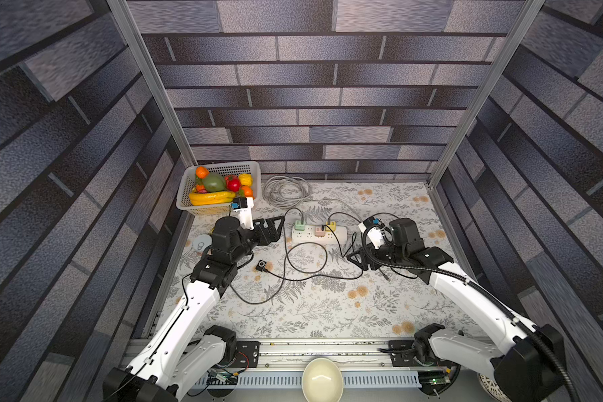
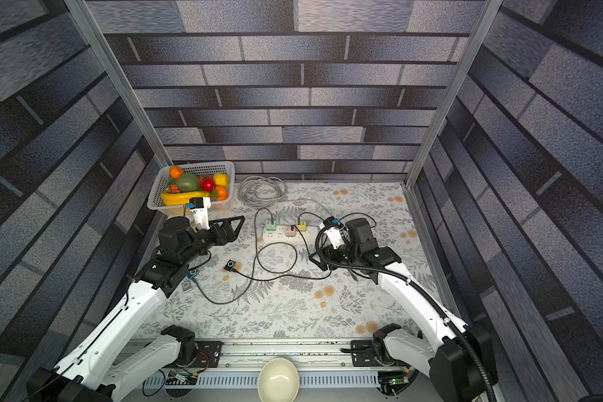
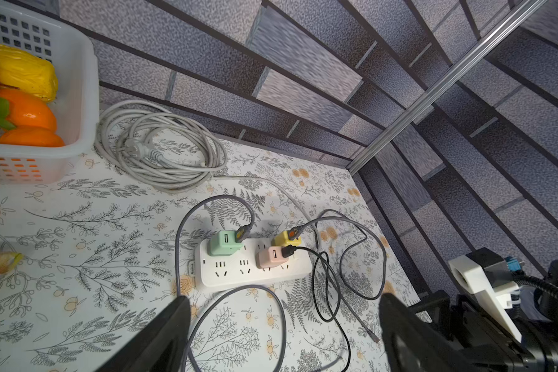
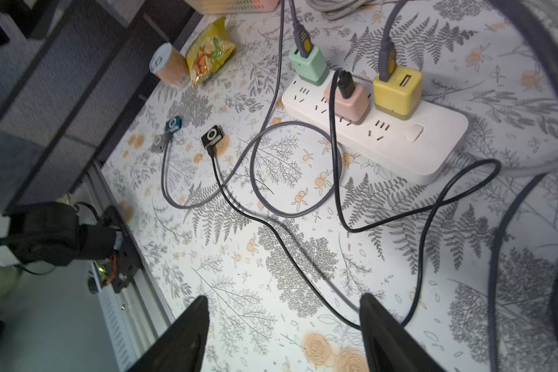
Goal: Charge mp3
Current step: Pick up the charging cable from the center of the board.
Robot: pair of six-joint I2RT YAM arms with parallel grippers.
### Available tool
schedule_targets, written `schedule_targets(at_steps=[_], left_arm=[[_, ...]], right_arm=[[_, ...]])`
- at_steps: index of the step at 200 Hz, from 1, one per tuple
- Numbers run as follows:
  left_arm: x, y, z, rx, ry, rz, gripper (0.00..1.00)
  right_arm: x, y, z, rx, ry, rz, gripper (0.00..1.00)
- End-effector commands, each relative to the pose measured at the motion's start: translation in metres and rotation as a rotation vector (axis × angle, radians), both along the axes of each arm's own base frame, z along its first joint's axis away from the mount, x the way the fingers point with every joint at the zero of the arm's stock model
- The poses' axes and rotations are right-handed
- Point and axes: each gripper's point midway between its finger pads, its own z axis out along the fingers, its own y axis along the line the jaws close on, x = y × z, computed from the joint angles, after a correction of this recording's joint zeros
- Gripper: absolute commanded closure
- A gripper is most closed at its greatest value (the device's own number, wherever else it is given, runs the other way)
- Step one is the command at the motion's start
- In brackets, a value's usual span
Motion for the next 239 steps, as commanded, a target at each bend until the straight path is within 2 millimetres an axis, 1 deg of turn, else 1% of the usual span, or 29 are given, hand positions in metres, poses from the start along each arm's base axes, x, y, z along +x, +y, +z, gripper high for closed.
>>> schedule_targets(at_steps=[1,19,28,40,60,69,86,100,147,173,212,239], left_arm=[[-0.001,-0.007,0.006,-0.016,-0.039,-0.015,0.07],[-0.008,-0.021,0.005,0.015,-0.061,-0.057,0.07],[-0.012,-0.028,0.004,0.042,-0.073,-0.079,0.07],[-0.018,-0.037,0.000,0.072,-0.083,-0.107,0.07],[-0.027,-0.046,-0.002,0.084,-0.093,-0.140,0.06],[-0.031,-0.048,-0.002,0.082,-0.100,-0.150,0.06],[-0.037,-0.046,-0.002,0.084,-0.102,-0.147,0.06],[-0.041,-0.042,-0.004,0.088,-0.097,-0.140,0.06],[-0.052,-0.034,-0.013,0.098,-0.077,-0.128,0.06],[-0.055,-0.032,-0.016,0.099,-0.069,-0.125,0.06],[-0.056,-0.030,-0.021,0.098,-0.061,-0.122,0.06],[-0.056,-0.031,-0.023,0.097,-0.052,-0.125,0.06]], right_arm=[[0.001,-0.031,-0.016,0.010,0.167,-0.331,0.25],[-0.015,-0.090,-0.051,-0.280,0.237,-0.533,0.32],[-0.023,-0.107,-0.064,-0.387,0.259,-0.559,0.33],[-0.026,-0.119,-0.077,-0.472,0.290,-0.575,0.36],[-0.016,-0.123,-0.092,-0.545,0.300,-0.567,0.43],[-0.010,-0.122,-0.100,-0.568,0.317,-0.554,0.48],[-0.001,-0.117,-0.111,-0.596,0.337,-0.513,0.52],[0.005,-0.122,-0.120,-0.635,0.361,-0.511,0.57],[0.016,-0.135,-0.137,-0.653,0.406,-0.516,0.61],[0.019,-0.130,-0.148,-0.624,0.444,-0.490,0.59],[0.017,-0.124,-0.159,-0.581,0.478,-0.469,0.62],[0.015,-0.119,-0.167,-0.571,0.514,-0.448,0.70]])
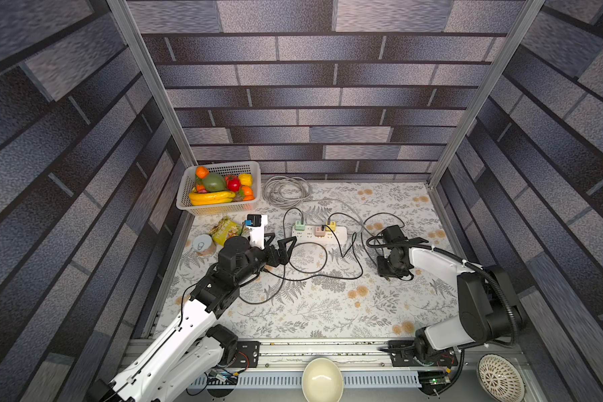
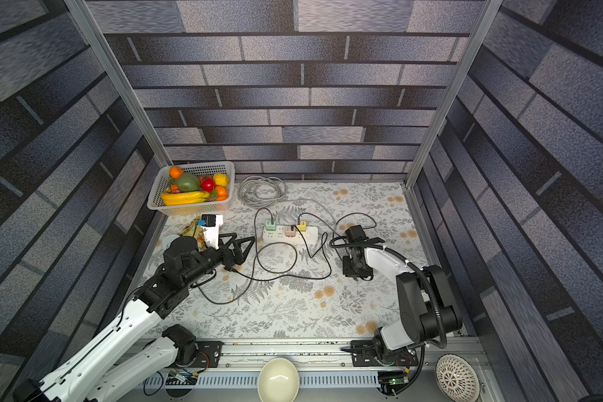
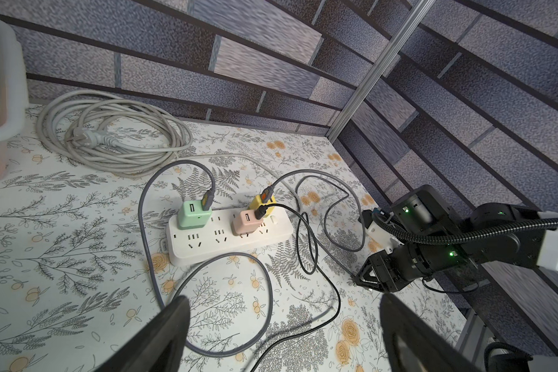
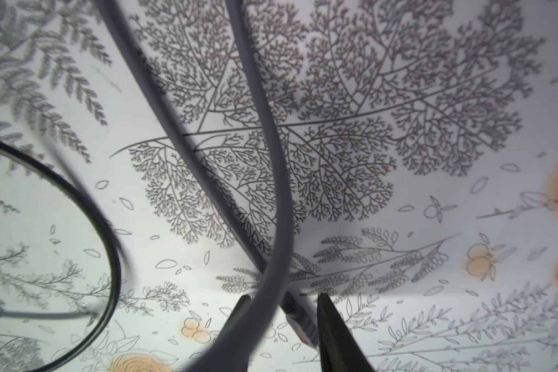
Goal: Charge mp3
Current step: Pick up the charging cable from the center of the board.
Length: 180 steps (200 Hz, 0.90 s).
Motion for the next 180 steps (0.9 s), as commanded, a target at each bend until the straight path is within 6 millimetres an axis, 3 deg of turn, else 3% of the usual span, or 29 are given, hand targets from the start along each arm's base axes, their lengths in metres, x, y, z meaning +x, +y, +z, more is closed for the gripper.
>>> schedule_targets(at_steps=[1,47,81,110,146,159,180], left_arm=[[-0.003,0.002,-0.005,0.011,0.005,0.003,0.07],[-0.004,0.003,-0.008,0.011,0.011,0.004,0.07],[-0.004,0.004,-0.012,0.008,0.020,0.007,0.07],[-0.004,-0.002,-0.015,-0.017,0.029,-0.015,0.07],[-0.003,-0.017,-0.016,-0.098,0.030,-0.056,0.07],[-0.002,-0.027,-0.016,-0.150,0.027,-0.076,0.08],[-0.002,-0.050,-0.006,-0.265,-0.012,-0.124,0.09]], right_arm=[[0.000,0.007,-0.006,0.039,0.024,0.008,0.71],[-0.010,0.011,-0.006,0.074,0.062,-0.003,0.79],[-0.022,0.020,-0.007,0.138,0.068,-0.014,0.93],[-0.019,0.035,0.007,0.237,-0.003,-0.048,1.00],[-0.003,0.071,0.065,0.431,-0.224,-0.052,1.00],[0.001,0.082,0.093,0.498,-0.310,-0.072,1.00],[0.007,0.102,0.156,0.676,-0.505,-0.107,1.00]])
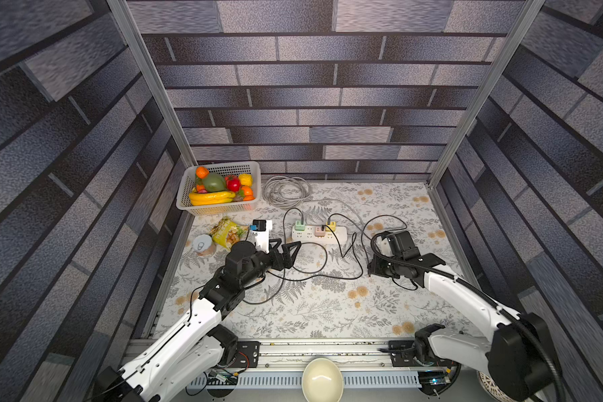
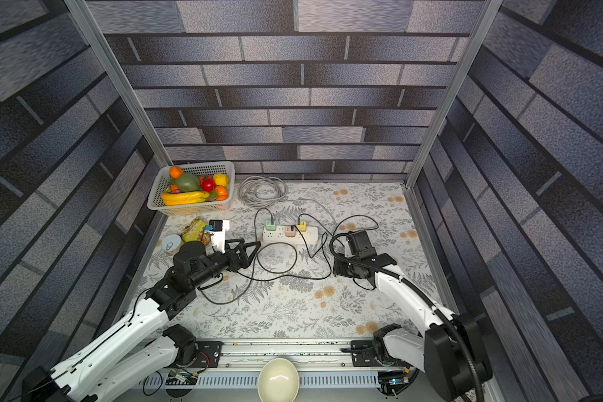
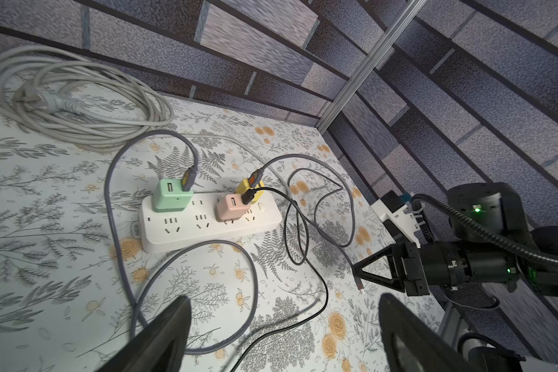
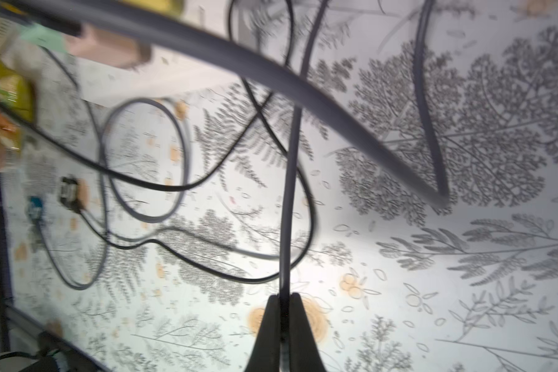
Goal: Charge mp3
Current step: Pick up the charging cable from the center of the board.
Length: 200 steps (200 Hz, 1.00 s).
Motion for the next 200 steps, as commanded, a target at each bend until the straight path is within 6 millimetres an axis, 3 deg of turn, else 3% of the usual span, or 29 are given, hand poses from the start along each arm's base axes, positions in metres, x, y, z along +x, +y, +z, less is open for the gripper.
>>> schedule_targets(at_steps=[1,29,72,105,150,200], left_arm=[[-0.002,-0.024,0.026,-0.178,-0.068,-0.056,0.09],[-0.002,-0.048,0.045,-0.346,-0.117,-0.057,0.16],[0.002,-0.076,0.089,-0.620,-0.126,-0.078,0.25],[-0.001,-0.098,0.109,-0.735,-0.114,-0.131,0.29],[0.009,-0.117,0.109,-0.783,-0.056,-0.135,0.34],[0.016,-0.138,0.103,-0.848,0.026,-0.181,0.43]], right_arm=[[0.013,0.024,0.067,0.241,-0.179,-0.089,1.00],[0.015,0.035,0.147,0.521,-0.414,-0.165,1.00],[0.018,0.050,0.212,0.856,-0.557,-0.207,1.00],[0.022,0.061,0.226,0.909,-0.592,-0.207,1.00],[0.023,0.074,0.229,0.984,-0.572,-0.192,1.00],[0.023,0.074,0.227,0.998,-0.577,-0.198,1.00]])
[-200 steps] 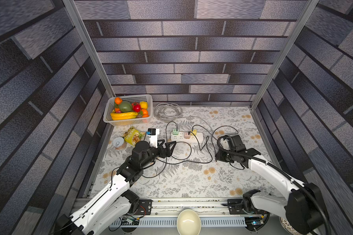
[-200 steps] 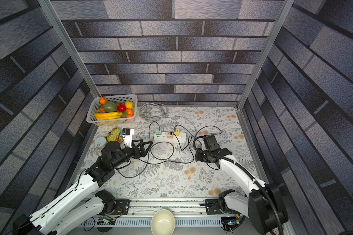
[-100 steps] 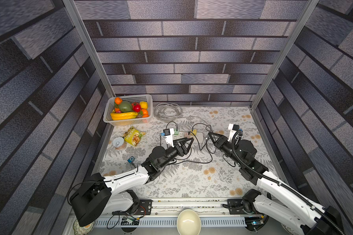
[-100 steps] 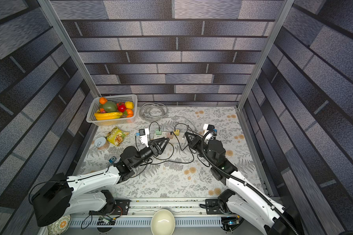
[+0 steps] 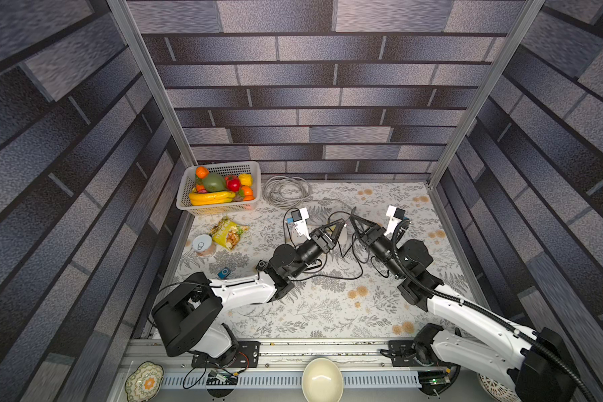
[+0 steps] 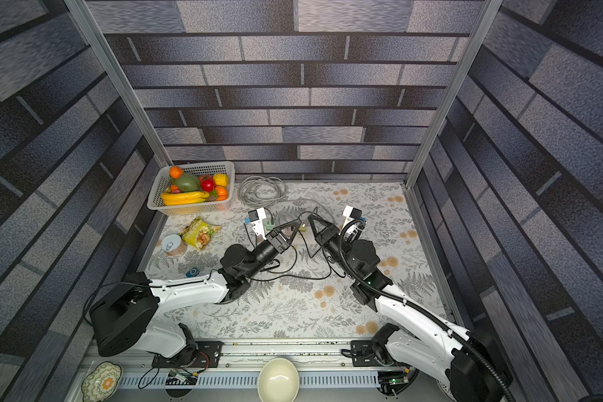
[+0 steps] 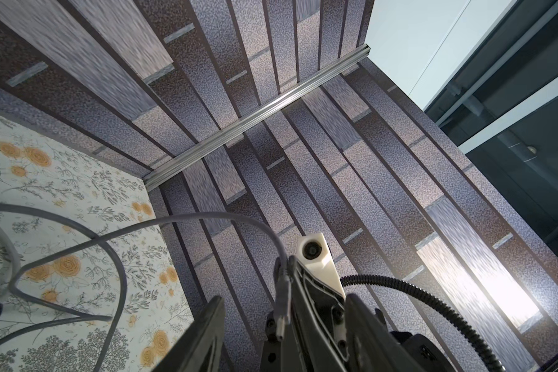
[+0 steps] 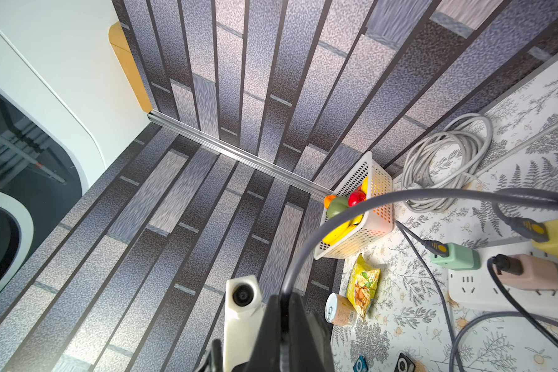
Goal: Charge mp3
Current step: Pick up the charging cable from the center of the board.
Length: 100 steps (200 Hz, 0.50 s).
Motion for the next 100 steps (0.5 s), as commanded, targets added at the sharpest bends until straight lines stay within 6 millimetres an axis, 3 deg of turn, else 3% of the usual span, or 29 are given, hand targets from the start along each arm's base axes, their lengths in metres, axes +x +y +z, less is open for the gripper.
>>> schedule_targets(at_steps=[1,100], left_arm=[[-0.003,-0.003,0.023,-0.098,-0.010,-0.038,0.43],[-0.005,-0.022,0.021,-0.119,0.020,-0.109,0.55]], right_arm=[[-0.003,-0.003,0.014,0.056,-0.043,-0.009,1.00],[-0.004,-0.002,0.006,0.058,-0.033,-0.008,1.00]])
